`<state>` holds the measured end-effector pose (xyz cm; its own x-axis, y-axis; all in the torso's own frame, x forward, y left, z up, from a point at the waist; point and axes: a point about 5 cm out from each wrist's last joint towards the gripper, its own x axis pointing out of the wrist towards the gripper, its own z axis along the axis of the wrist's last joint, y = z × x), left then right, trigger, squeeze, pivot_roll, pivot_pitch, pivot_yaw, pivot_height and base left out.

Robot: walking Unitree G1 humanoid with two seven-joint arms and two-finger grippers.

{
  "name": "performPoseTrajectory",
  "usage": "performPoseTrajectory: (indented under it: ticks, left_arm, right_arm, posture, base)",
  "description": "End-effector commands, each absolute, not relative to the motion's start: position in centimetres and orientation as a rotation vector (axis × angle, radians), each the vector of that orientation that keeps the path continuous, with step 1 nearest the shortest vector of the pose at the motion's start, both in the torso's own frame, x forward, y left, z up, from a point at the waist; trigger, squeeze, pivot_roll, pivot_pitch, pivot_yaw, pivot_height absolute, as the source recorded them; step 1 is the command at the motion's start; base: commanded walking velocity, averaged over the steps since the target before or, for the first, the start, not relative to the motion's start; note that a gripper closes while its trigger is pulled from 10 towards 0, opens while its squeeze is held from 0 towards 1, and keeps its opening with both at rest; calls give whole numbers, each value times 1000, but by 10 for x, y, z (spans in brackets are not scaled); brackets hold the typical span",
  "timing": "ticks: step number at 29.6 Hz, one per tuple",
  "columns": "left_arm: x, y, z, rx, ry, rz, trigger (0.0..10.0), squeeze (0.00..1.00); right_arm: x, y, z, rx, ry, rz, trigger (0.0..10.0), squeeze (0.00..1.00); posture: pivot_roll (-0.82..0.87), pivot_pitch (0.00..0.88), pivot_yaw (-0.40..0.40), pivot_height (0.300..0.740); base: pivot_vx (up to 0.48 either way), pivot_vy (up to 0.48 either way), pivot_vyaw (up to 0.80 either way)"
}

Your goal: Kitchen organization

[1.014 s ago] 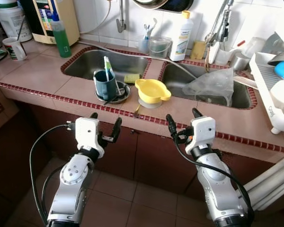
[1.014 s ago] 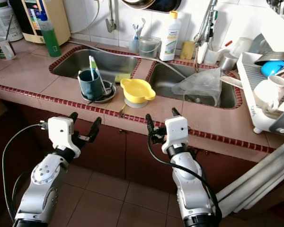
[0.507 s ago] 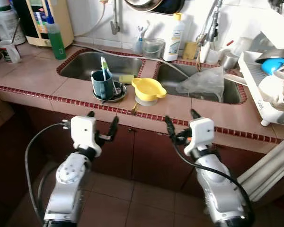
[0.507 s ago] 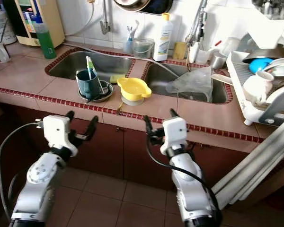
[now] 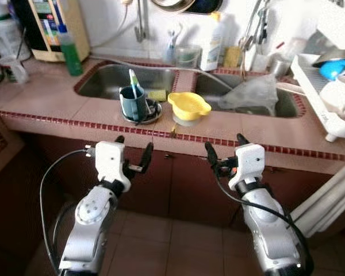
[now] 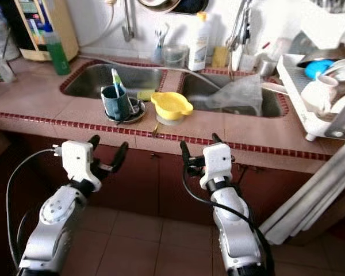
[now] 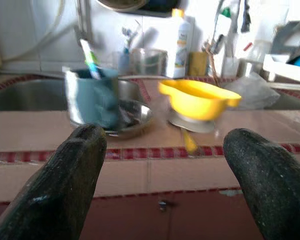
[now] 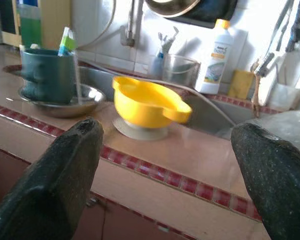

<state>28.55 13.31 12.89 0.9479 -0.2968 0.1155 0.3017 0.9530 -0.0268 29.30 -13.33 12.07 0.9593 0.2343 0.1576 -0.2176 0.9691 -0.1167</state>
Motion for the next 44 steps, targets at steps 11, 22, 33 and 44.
performPoseTrajectory:
  ticks: [11,22,33,44]
  left_arm:
    - [286,140,131,4,-111,-284,10000,0]
    - [288,137,136,74,-133,-316,10000,0]
    - [288,134,137,87,-133,-338,10000,0]
    - [291,132,142,75,-137,-353,10000,0]
  right_arm:
    - [294,-126,124,-87,-181,245,10000,0]
    - [297,-128,124,-99,-181,226,10000,0]
    - [298,-127,126,-105,-187,227,10000,0]
    - [303,-135,142,-106,-231,178,10000,0]
  posture:
    - [-31,0,12,740]
    - [-33,0,17,740]
    - [-30,0,18,740]
    - [-37,0,20,740]
  base:
    - [0,167,0]
    - [0,0,0]
    - [0,0,0]
    - [0,0,0]
